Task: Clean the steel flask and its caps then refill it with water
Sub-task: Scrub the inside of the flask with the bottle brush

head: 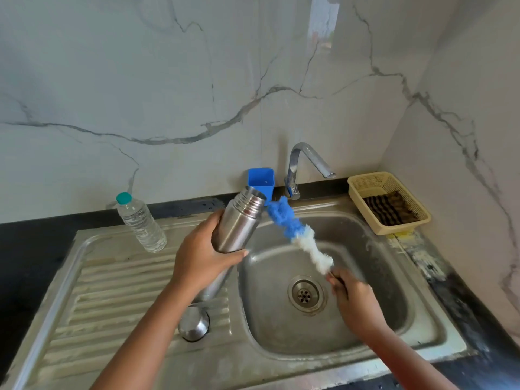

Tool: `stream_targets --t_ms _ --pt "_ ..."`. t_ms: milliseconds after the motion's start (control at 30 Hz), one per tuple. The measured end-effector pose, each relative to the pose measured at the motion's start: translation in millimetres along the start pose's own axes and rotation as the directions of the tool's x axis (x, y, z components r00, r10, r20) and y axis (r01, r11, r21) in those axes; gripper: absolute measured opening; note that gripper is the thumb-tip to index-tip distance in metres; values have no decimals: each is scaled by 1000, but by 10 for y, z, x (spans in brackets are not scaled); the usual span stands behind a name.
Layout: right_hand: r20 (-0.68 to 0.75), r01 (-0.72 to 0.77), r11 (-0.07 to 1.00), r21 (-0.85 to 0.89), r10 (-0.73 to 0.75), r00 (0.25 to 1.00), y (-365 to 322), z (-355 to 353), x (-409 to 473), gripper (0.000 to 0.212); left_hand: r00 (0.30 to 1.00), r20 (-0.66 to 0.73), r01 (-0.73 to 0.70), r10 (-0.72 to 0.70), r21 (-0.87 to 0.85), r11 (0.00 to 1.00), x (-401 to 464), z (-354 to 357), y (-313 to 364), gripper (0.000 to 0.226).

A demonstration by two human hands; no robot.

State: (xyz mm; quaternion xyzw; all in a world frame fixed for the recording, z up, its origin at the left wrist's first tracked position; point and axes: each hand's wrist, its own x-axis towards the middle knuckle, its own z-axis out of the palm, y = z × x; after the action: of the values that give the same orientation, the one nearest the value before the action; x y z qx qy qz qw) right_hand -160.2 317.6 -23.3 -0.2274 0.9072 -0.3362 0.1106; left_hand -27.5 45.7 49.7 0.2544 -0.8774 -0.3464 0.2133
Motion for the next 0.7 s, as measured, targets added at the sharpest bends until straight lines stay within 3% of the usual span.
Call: stream_targets --t_ms 67,167,300,433,600,700 --pt "-28 25 998 -54 -27 999 -193 10 164 16 987 30 159 -157 -264 951 -12 67 99 75" --pt "-77 44 978 -201 -61 995 -544 -101 504 24 936 82 324 -341 -580 748 3 220 132 69" --pt "-34 31 876 -481 -54 998 -1018 -262 1032 26 860 114 389 -497 -778 494 35 407 87 65" --pt "44 86 749 -657 -76 996 -1380 -266 1372 27 819 184 383 -543 -880 280 35 480 -26 69" --pt "105 162 634 -756 -128 986 -1632 -166 1565 26 812 213 380 -544 -899 215 26 516 -172 88" --pt "121 179 632 -754 -134 983 -1670 -160 1606 26 805 218 400 -552 -887 233 6 548 -216 83"
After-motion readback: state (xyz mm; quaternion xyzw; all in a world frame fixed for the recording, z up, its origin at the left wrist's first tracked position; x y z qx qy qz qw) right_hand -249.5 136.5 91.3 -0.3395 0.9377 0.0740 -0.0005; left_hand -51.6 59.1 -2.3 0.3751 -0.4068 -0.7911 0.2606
